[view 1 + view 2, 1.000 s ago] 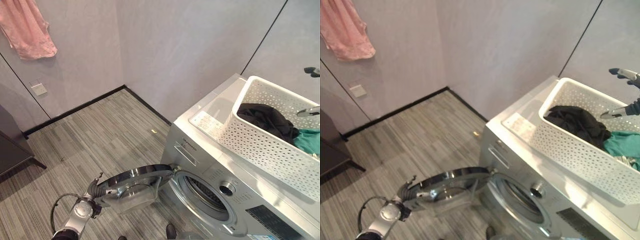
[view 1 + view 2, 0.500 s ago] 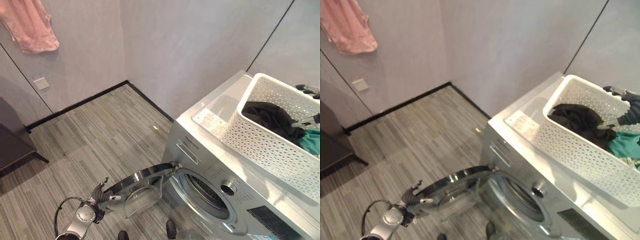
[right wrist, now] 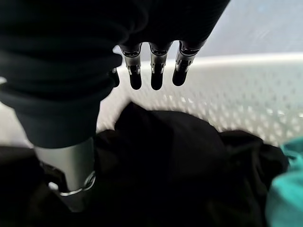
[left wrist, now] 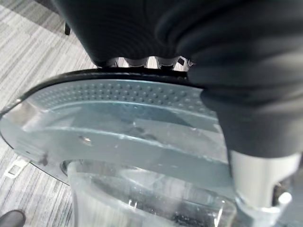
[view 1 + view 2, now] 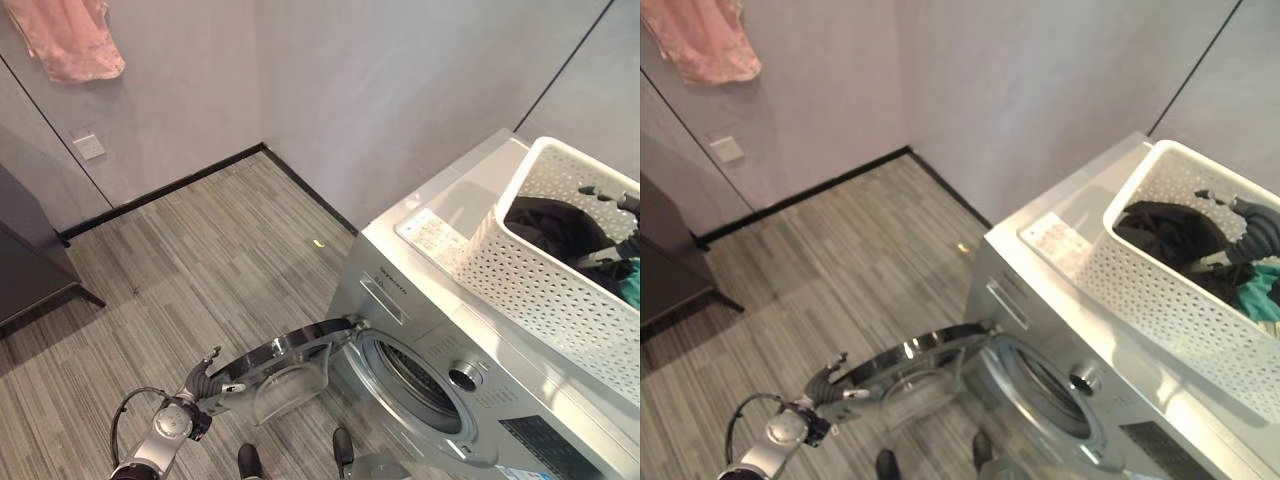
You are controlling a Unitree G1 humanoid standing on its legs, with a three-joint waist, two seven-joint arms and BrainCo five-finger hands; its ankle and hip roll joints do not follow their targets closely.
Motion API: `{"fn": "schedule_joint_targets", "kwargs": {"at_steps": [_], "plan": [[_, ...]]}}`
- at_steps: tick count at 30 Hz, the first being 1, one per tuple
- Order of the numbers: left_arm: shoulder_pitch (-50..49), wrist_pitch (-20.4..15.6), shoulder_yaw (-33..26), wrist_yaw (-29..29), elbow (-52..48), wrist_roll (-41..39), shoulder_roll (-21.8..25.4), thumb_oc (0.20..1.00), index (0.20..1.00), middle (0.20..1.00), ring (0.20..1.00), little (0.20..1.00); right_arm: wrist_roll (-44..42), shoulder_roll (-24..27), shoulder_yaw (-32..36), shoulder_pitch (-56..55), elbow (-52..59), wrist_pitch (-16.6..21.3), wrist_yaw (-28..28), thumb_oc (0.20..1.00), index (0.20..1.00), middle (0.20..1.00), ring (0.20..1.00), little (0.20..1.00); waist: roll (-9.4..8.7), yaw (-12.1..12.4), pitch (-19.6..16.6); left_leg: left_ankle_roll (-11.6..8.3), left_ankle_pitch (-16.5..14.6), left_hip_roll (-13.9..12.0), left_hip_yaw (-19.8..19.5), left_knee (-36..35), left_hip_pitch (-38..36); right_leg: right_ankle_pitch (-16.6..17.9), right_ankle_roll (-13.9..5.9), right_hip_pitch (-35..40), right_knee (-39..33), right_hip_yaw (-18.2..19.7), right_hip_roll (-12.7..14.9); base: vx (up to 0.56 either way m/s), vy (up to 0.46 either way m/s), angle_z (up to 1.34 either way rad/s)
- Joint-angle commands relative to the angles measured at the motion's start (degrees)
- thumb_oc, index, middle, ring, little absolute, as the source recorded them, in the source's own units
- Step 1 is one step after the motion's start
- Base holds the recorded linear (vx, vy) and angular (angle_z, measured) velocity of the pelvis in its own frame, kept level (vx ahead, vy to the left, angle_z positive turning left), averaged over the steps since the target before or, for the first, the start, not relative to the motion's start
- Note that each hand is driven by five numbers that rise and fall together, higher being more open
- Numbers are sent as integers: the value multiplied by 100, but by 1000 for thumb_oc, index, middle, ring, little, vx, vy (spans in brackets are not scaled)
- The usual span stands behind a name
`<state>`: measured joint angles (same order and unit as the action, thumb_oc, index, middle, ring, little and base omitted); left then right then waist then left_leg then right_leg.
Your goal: Grab the laundry basket,head to the washer,open it,put in the laundry and shut it.
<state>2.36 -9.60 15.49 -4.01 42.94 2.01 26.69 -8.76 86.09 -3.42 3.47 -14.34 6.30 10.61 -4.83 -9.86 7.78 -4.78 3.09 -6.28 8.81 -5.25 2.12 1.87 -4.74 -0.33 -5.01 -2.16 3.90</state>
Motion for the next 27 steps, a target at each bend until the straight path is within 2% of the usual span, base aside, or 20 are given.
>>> {"fn": "schedule_joint_targets", "kwargs": {"at_steps": [1, 6, 8, 11, 14, 19, 23, 24, 25, 27], "plan": [[447, -225, 103, -26, -196, -332, 127, 1000, 1000, 1000, 1000, 1000, 187, 228, -361, 1103, -436, 8, -77, 1000, 1000, 1000, 1000, 1000, -33, 388, 157, -80, -158, -452, 34, 103, -315, -83, -233, -333, 240, 208, 95, -28, -23, 6], [521, -315, 232, 18, -331, -633, 190, 1000, 1000, 1000, 1000, 1000, 306, 45, -1540, 2210, -770, -50, -100, 1000, 1000, 1000, 1000, 1000, -24, 494, 342, -87, -84, -455, -70, 115, -104, -53, -213, -499, 255, 160, 93, -33, -26, 1], [557, -326, 272, 9, -327, -703, 179, 1000, 1000, 1000, 1000, 1000, 406, -135, -2255, 2863, -952, -78, -115, 1000, 1000, 1000, 1000, 1000, -7, 526, 420, -95, -42, -454, -107, 105, -7, -29, -206, -587, 247, 137, 94, -46, -32, 4], [618, -327, 395, -18, -340, -720, 159, 1000, 1000, 1000, 1000, 1000, 517, -480, -2951, 3429, -1088, -113, -83, 1000, 1000, 1000, 1000, 1000, 14, 606, 575, -104, 36, -456, -173, 96, 171, 6, -191, -738, 234, 110, 82, -42, -37, 5], [632, -315, 431, 6, -352, -698, 146, 1000, 1000, 1000, 1000, 1000, 602, -521, -3235, 3572, -976, -134, 33, 1000, 1000, 1000, 1000, 1000, 32, 614, 620, -106, 63, -457, -216, 98, 253, 4, -182, -774, 223, 77, 74, -20, -39, 4], [657, -286, 569, 71, -365, -597, 133, 1000, 1000, 1000, 1000, 1000, 730, -494, -3383, 3129, -875, -172, 397, 1000, 1000, 1000, 1000, 1000, 69, 659, 693, -128, 127, -482, -333, 86, 338, -47, -151, -779, 236, -24, 51, 0, -41, 14], [645, -295, 616, 93, -365, -611, 74, 1000, 1000, 1000, 1000, 1000, 834, -776, -3289, 2625, -1194, -219, 528, 1000, 1000, 1000, 1000, 1000, 105, 675, 695, -133, 134, -493, -397, 60, 312, -93, -126, -700, 212, -89, 31, 14, -34, 10], [633, -292, 625, 92, -382, -611, 70, 1000, 1000, 1000, 1000, 1000, 862, -861, -3157, 2459, -1257, -229, 523, 335, 335, 335, 335, 335, 109, 678, 693, -132, 133, -491, -413, 50, 306, -100, -124, -682, 198, -113, 25, 0, 0, 0], [646, -277, 635, 92, -397, -630, 63, 1000, 1000, 1000, 1000, 1000, 879, -1027, -3114, 2431, -1440, -286, 460, 200, 200, 200, 200, 200, 122, 696, 699, -131, 137, -489, -423, 44, 302, -100, -121, -671, 194, -116, 23, 0, 0, 0], [642, -257, 606, 79, -381, -643, 47, 1000, 1000, 1000, 1000, 1000, 931, -1228, -2876, 2278, -1504, -315, 373, 200, 200, 200, 200, 200, 150, 679, 697, -132, 138, -481, -450, 30, 297, -108, -118, -657, 188, -129, 22, 0, 0, 0]]}}
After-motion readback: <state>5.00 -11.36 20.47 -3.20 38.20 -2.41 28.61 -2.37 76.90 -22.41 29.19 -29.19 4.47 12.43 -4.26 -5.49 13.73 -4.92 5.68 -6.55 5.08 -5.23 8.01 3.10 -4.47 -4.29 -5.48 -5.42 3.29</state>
